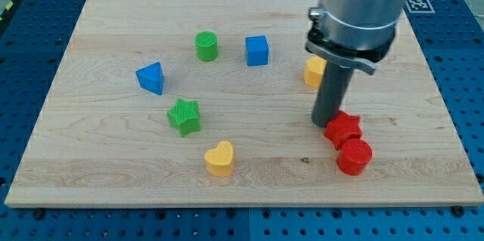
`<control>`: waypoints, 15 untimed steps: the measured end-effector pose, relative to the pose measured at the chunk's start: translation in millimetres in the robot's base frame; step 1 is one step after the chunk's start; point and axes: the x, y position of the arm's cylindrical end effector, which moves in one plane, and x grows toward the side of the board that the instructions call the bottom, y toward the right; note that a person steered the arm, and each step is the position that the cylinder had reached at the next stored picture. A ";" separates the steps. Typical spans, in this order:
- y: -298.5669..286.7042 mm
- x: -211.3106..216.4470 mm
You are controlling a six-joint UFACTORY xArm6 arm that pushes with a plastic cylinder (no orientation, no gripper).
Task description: Slide the yellow hexagon to the yellow heart
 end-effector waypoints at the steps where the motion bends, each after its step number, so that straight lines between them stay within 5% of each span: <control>1: 9.3 1.4; 3: -30.9 -5.6; 6: 65.2 -96.7; 7: 54.5 -118.9; 9: -8.6 -119.1; 12: 5.5 -114.4; 15: -38.9 -54.7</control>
